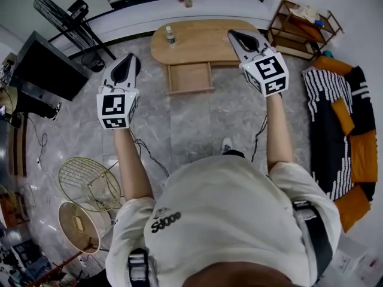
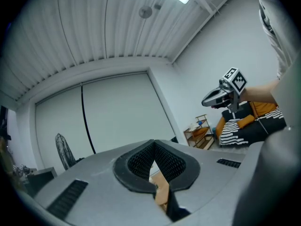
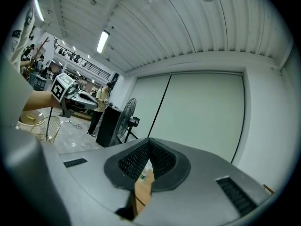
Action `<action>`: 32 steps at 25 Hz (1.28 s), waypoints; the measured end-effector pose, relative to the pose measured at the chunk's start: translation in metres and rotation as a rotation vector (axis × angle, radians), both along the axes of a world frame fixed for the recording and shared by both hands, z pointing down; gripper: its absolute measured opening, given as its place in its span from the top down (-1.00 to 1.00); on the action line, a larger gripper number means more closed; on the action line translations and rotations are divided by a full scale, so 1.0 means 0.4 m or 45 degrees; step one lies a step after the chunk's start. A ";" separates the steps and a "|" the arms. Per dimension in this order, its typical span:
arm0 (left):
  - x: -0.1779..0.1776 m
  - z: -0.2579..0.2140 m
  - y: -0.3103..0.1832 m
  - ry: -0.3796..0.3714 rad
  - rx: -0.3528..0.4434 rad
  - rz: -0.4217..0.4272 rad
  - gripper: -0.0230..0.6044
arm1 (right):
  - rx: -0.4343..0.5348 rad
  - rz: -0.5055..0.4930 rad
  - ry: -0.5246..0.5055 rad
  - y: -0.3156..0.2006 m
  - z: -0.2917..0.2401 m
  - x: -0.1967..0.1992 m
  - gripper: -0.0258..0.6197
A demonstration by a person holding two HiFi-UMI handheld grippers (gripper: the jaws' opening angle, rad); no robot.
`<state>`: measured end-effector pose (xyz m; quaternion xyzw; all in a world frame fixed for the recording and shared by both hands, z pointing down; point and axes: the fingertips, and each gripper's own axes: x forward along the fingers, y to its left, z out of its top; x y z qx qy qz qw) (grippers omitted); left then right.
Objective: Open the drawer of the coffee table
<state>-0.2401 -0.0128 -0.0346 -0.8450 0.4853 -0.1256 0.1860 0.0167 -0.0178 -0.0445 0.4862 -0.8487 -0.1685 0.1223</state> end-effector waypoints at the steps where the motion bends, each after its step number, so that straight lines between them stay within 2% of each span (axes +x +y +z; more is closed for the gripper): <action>1: -0.005 -0.005 -0.001 0.002 0.003 -0.002 0.87 | 0.000 -0.003 0.001 0.000 -0.002 -0.007 0.91; 14: -0.022 -0.003 0.008 0.029 0.000 -0.017 0.87 | -0.013 -0.050 0.042 -0.010 0.024 -0.049 0.91; 18: -0.027 0.009 -0.002 -0.013 -0.001 -0.036 0.87 | -0.032 -0.052 0.045 -0.020 0.039 -0.052 0.91; 22: -0.021 0.006 -0.010 -0.005 -0.005 -0.040 0.87 | -0.029 -0.049 0.044 -0.028 0.040 -0.044 0.91; 32: 0.026 0.010 -0.018 0.015 -0.014 0.018 0.87 | -0.046 -0.057 0.042 -0.043 0.061 -0.021 0.91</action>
